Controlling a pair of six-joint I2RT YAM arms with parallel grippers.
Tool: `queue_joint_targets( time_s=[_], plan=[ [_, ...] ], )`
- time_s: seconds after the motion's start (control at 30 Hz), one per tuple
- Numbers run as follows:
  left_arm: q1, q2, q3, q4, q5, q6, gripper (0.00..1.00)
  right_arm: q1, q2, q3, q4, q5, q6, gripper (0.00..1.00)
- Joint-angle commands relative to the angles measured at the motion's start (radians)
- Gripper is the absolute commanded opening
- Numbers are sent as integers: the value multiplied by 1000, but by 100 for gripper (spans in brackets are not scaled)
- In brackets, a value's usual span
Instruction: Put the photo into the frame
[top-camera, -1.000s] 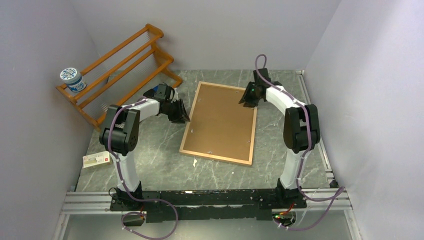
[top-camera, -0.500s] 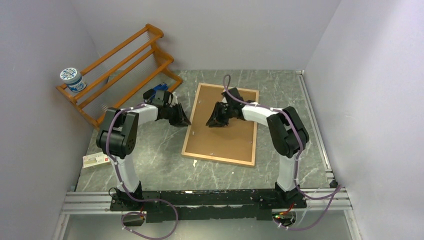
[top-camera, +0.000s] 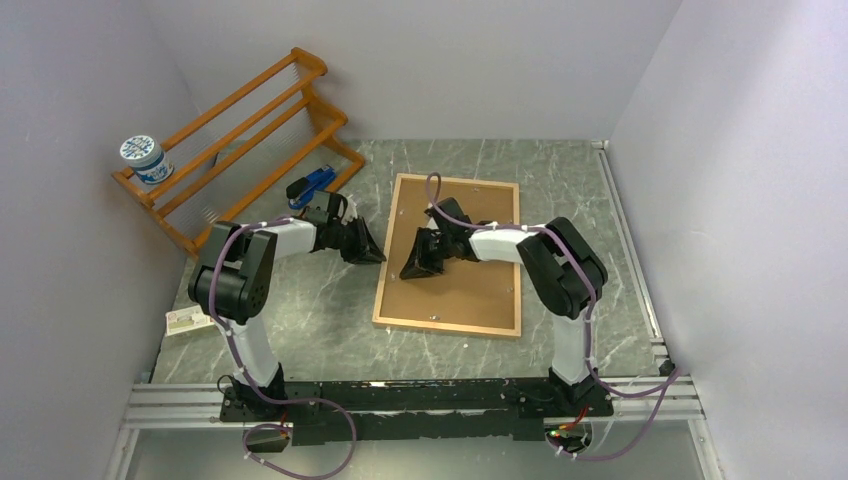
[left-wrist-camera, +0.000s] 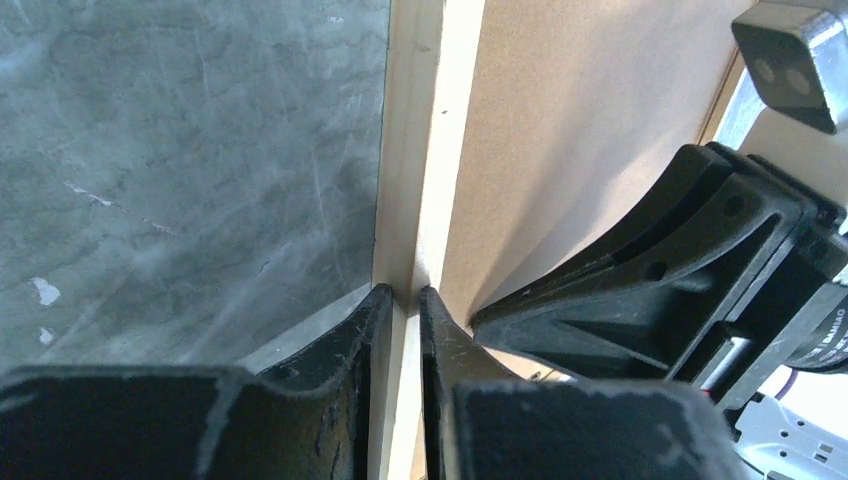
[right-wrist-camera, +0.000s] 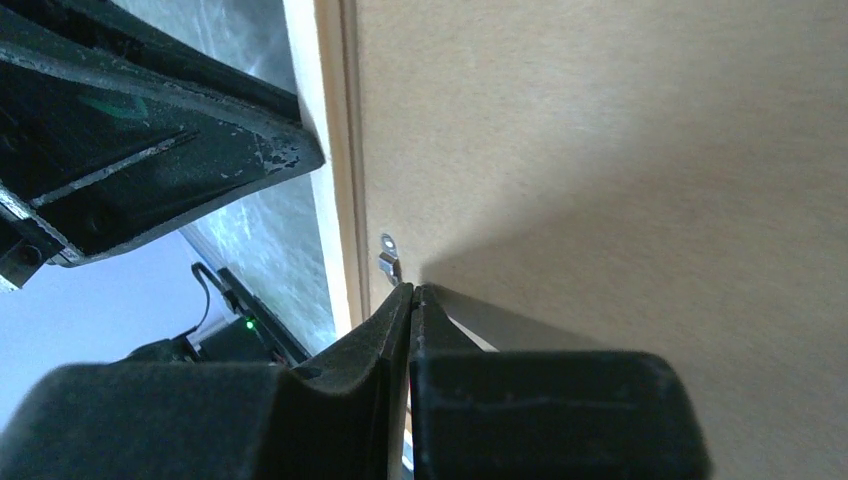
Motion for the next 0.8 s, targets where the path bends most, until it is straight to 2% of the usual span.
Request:
queue_joint_targets(
  time_s=[0.0,0.23,0.57,0.77],
  plan=[
    [-23,12,-34,-129,-14,23,19,34,42,23,43,-13,-3,8],
    [-23,27,-34,-136,0,22,17,71,72,41,51,-4,4,4],
    [-30,36,-38,-133,14,19,13,76,111,64,66,81,-8,3],
    [-31,38,-28,-156,-2,30,12,76,100,26,202,85,-23,3]
  ],
)
